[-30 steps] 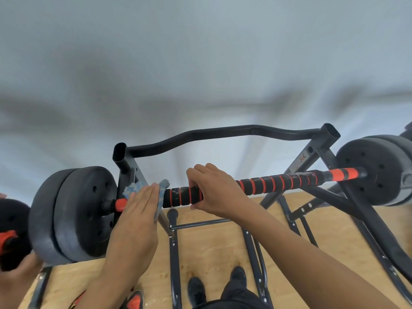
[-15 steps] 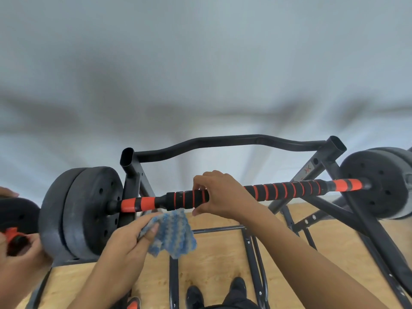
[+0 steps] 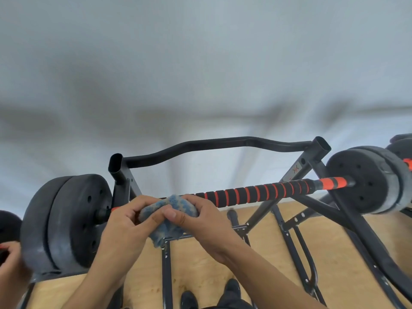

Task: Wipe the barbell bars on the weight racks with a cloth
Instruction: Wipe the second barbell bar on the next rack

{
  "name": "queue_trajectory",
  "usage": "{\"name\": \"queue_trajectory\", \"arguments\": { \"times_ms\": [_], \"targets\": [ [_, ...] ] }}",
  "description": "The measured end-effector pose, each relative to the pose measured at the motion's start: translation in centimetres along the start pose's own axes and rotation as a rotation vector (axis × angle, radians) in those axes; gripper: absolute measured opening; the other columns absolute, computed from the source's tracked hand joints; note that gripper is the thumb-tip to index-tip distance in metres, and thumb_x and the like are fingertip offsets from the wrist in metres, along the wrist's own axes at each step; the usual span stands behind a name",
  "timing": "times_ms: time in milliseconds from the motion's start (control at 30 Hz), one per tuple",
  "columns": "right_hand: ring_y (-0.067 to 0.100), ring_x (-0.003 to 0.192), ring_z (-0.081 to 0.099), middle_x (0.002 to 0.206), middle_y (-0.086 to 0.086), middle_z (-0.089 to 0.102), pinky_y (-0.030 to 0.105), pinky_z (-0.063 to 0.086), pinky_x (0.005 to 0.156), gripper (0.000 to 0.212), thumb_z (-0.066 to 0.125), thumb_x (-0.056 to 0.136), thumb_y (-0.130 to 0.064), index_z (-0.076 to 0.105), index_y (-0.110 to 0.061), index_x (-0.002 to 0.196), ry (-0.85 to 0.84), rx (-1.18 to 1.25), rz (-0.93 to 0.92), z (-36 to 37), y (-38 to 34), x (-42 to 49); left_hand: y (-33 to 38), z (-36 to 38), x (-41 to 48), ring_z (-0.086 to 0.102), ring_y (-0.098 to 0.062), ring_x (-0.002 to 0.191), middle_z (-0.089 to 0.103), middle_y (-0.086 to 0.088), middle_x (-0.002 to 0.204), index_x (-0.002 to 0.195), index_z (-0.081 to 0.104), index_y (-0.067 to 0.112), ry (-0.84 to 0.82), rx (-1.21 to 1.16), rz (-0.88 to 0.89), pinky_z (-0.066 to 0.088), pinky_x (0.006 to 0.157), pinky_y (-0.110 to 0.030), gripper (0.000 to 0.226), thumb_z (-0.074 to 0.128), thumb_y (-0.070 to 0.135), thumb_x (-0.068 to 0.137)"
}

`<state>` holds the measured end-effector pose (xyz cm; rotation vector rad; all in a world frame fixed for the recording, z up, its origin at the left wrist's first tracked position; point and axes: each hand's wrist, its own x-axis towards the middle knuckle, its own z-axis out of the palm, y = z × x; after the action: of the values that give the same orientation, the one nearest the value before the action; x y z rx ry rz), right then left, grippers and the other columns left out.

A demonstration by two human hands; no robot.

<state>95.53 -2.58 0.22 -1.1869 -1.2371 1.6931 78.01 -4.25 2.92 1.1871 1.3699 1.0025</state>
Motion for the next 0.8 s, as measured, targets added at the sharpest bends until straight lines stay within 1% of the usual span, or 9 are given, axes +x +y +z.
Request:
{"name": "queue_trajectory", "arguments": {
  "times_ms": [67,133,233,300,367,467,600,700,800],
  "targets": [
    [0.037,0.102,0.069,0.107,0.019,0.069,0.057,0.056,0.094,0.042,0.079,0.085,-0.042,0.068,-0.011,0.111,-0.005,0.024,0.018,-0.4,-0.1,-0.1,-0.4,-0.6,0.3,0.075,-0.026,0.096,0.078,-0.007,0.099,0.101,0.081,0.021,-0.036,-0.060,-0.015,0.064,0.085,-0.040,0.015,0.071,0.021,0.089],
    [0.036,0.088,0.069,0.097,0.019,0.069,0.057,0.056,0.083,0.036,0.077,0.088,-0.038,0.065,-0.008,0.104,0.038,-0.036,0.000,-1.2,-0.5,-0.2,-1.1,-1.4,0.8,0.072,-0.017,0.098,0.076,-0.002,0.101,0.109,0.076,0.021,-0.019,0.036,0.045,0.061,0.083,-0.026,0.025,0.067,0.002,0.096],
    [0.022,0.073,0.065,0.085,0.014,0.068,0.040,0.057,0.068,0.030,0.077,0.089,-0.032,0.061,-0.007,0.092,0.159,-0.250,-0.087,-3.0,-2.3,0.2,-3.3,-2.8,2.3,0.058,0.001,0.108,0.062,0.021,0.115,0.127,0.059,0.031,-0.007,0.698,0.284,0.049,0.088,-0.019,0.048,0.070,0.002,0.091],
    [0.008,0.066,0.057,0.077,0.008,0.063,0.028,0.051,0.059,0.028,0.077,0.088,-0.030,0.056,-0.012,0.085,0.264,-0.510,-0.196,-4.1,-3.6,1.1,-4.9,-2.6,3.5,0.053,-0.003,0.104,0.055,0.020,0.116,0.134,0.049,0.031,-0.093,1.041,0.405,0.046,0.096,-0.026,0.057,0.074,0.017,0.085],
    [0.004,0.062,0.054,0.071,-0.004,0.059,0.020,0.047,0.053,0.023,0.072,0.092,-0.026,0.051,-0.019,0.085,0.313,-0.763,-0.285,-4.6,-4.6,2.5,-6.3,-1.7,4.5,0.054,-0.009,0.087,0.055,0.016,0.097,0.116,0.052,0.030,-0.113,1.191,0.429,0.050,0.088,-0.031,0.045,0.078,0.027,0.080],
    [0.013,0.068,0.061,0.081,0.000,0.064,0.025,0.051,0.058,0.026,0.067,0.093,-0.016,0.044,-0.023,0.100,0.209,-1.065,-0.321,-4.0,-4.8,4.9,-7.3,-0.5,5.7,0.049,-0.015,0.063,0.049,0.009,0.071,0.085,0.049,0.024,-0.026,1.328,0.445,0.050,0.064,-0.035,0.044,0.089,0.033,0.070],
    [0.021,0.082,0.067,0.101,0.006,0.069,0.031,0.058,0.073,0.035,0.067,0.095,-0.018,0.051,-0.022,0.126,0.045,-1.179,-0.202,-2.5,-3.6,7.2,-7.2,-0.3,6.7,0.043,-0.018,0.048,0.046,0.005,0.056,0.072,0.044,0.021,0.043,1.399,0.501,0.038,0.052,-0.033,0.052,0.092,0.041,0.068],
    [0.013,0.074,0.064,0.086,0.000,0.067,0.023,0.051,0.066,0.019,0.060,0.100,-0.035,0.065,-0.017,0.101,-0.016,-1.011,-0.071,-2.0,-3.3,7.6,-6.7,-0.2,7.6,0.030,-0.015,0.041,0.040,0.009,0.049,0.066,0.039,0.023,0.040,1.444,0.466,0.029,0.047,-0.028,0.048,0.083,0.042,0.076],
    [0.011,0.066,0.062,0.078,-0.001,0.065,0.021,0.048,0.062,0.023,0.056,0.102,-0.036,0.066,-0.018,0.093,-0.048,-1.031,-0.023,-1.7,-2.9,7.7,-6.2,0.0,8.3,0.042,-0.014,0.044,0.043,0.008,0.052,0.064,0.041,0.025,0.060,1.529,0.370,0.032,0.048,-0.028,0.037,0.058,0.043,0.092]
  ]
}}
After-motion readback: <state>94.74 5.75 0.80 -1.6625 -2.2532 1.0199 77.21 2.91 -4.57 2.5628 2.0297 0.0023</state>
